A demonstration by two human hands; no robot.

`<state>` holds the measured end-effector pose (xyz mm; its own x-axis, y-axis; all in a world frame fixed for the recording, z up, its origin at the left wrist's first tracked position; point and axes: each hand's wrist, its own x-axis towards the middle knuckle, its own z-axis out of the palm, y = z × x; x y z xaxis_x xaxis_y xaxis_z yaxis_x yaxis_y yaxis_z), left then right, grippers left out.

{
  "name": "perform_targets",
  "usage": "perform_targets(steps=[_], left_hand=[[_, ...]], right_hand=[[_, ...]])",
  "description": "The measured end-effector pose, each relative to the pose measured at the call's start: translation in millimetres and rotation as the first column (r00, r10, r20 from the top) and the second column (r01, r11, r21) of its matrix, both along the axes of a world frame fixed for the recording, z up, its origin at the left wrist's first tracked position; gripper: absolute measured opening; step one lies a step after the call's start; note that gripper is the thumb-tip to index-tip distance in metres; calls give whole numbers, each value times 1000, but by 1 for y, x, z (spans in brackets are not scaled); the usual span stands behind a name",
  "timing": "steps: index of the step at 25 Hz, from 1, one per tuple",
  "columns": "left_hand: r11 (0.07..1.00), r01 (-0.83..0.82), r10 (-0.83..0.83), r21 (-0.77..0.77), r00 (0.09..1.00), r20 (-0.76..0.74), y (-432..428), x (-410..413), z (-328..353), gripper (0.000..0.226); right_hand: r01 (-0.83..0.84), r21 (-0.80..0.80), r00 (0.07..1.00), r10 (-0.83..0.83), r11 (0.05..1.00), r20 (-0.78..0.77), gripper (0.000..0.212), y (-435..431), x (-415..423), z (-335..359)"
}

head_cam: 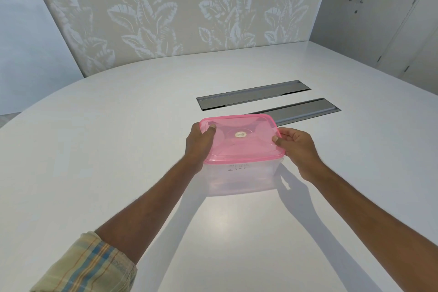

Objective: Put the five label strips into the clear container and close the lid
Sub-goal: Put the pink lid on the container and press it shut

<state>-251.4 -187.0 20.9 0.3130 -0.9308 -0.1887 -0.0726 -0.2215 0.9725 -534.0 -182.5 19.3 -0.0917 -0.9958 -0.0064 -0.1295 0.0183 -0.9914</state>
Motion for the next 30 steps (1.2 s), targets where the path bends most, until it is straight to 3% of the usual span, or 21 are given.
perform_targets(steps=[5, 21, 26, 30], left_hand=[[1000, 2, -2, 14, 1000, -5, -2, 0, 5, 37], [999, -3, 1, 51, 999, 53, -4, 1, -17, 39], [998, -15, 2, 55, 972, 235, -22, 10, -14, 43], [1000, -24, 20, 1, 840, 542, -35, 12, -10, 53]], right_hand=[[37, 4, 998, -37, 999, 44, 25, 3, -1, 2], [34, 95, 999, -33, 995, -18, 24, -4, -6, -7], [30, 157, 996, -17, 987, -85, 37, -12, -3, 0], [47, 75, 933, -17, 996, -359, 34, -31, 10, 6]])
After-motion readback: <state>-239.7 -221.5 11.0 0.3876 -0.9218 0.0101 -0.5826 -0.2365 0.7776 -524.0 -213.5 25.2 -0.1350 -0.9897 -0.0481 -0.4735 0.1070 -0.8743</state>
